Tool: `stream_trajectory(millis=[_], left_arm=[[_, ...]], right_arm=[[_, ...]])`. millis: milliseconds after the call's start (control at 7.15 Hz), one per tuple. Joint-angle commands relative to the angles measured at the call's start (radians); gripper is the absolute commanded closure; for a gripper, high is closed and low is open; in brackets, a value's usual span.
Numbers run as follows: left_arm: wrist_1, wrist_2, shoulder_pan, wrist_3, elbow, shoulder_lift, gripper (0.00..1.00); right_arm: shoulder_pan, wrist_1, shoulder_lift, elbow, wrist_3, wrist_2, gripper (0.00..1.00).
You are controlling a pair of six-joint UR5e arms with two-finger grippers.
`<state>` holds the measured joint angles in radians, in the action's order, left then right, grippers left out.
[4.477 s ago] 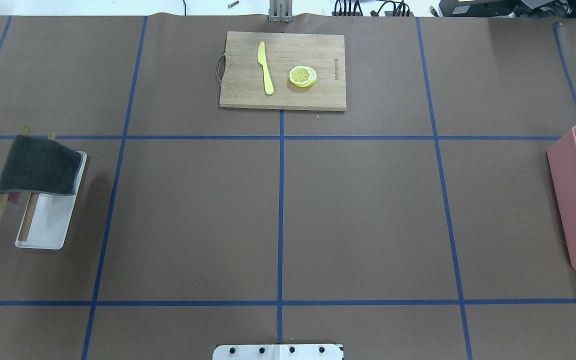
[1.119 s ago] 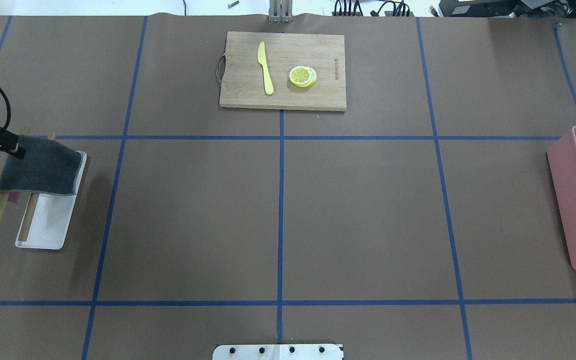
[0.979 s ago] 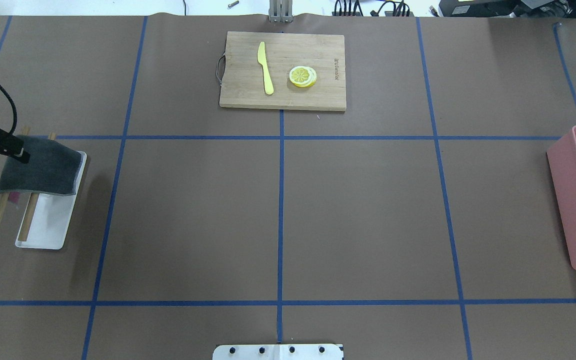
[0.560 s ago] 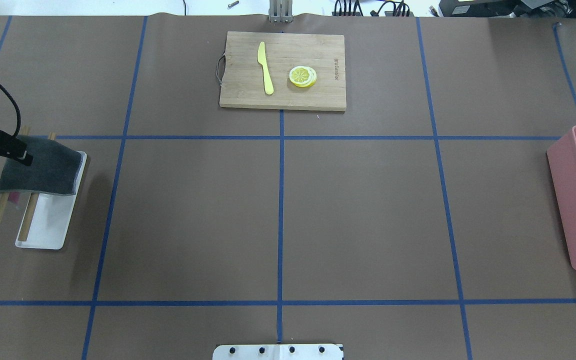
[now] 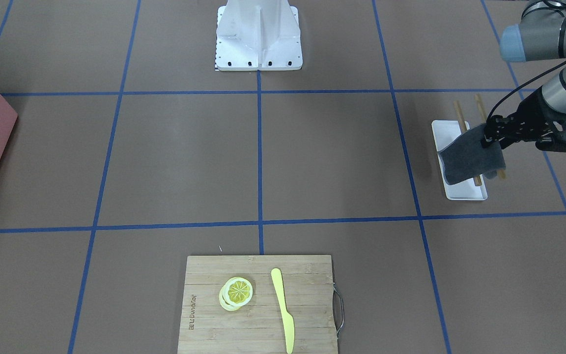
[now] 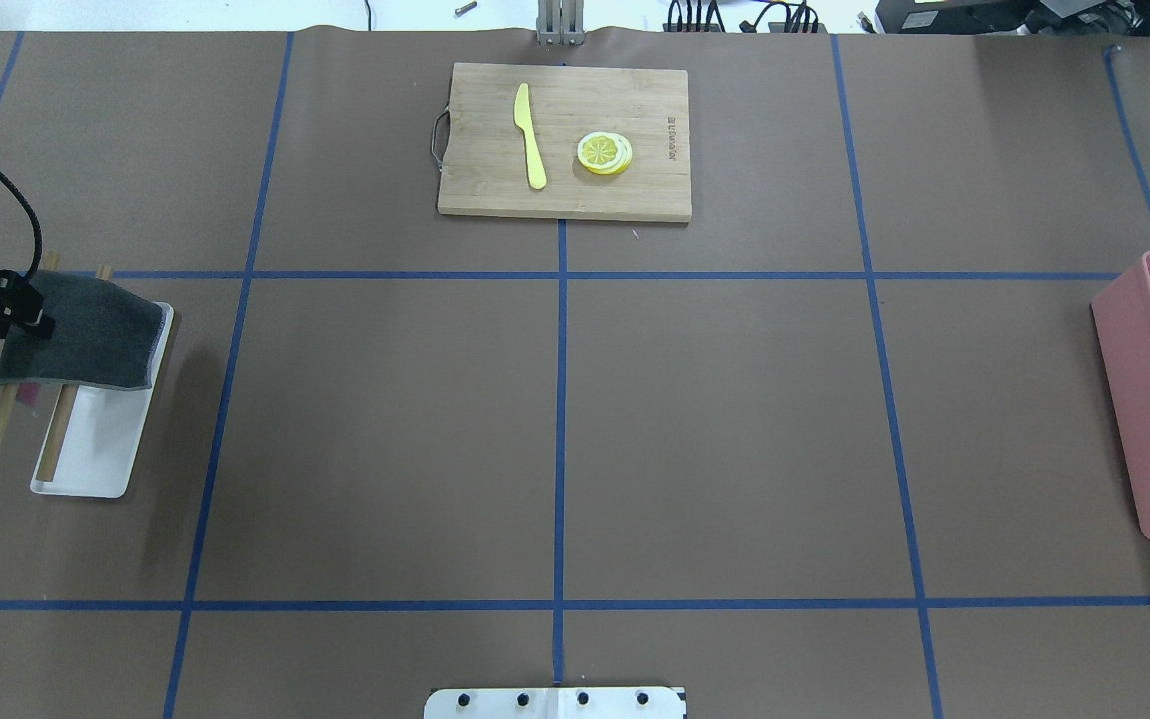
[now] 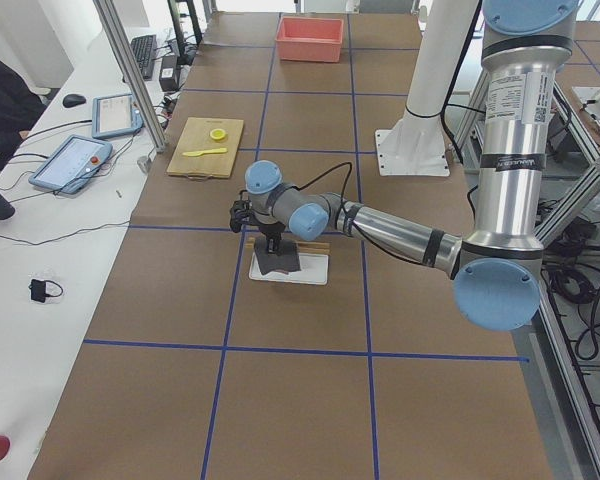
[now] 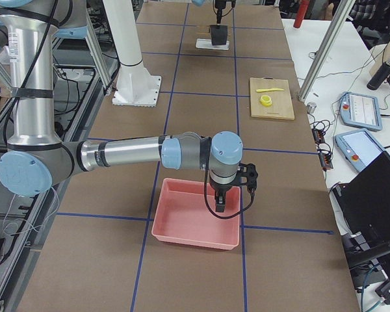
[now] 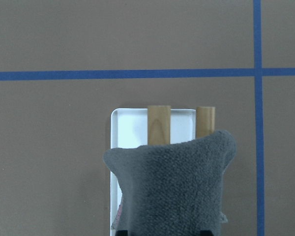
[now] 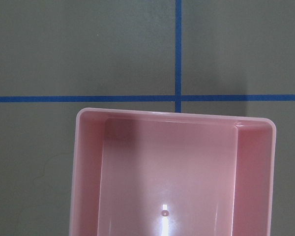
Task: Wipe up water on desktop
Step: 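Lower the left gripper onto the grey cloth on the white tray and grasp it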
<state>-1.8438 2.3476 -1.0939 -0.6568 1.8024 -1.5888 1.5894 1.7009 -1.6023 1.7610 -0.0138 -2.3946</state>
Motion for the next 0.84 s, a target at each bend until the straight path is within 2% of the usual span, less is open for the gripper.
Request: stream_trajectory(millis=[0, 699], left_arm=[[0.0, 0.001, -0.007, 0.002, 0.002, 0.004, 1.0], [0.009, 0.01, -0.063, 0.003, 0.008, 0.004, 1.0]], right_arm=[[0.001, 0.002, 0.007, 0.0, 0.0, 0.0, 0.0], [0.001, 0.003, 0.005, 0.0, 0.0, -0.001, 0.0]])
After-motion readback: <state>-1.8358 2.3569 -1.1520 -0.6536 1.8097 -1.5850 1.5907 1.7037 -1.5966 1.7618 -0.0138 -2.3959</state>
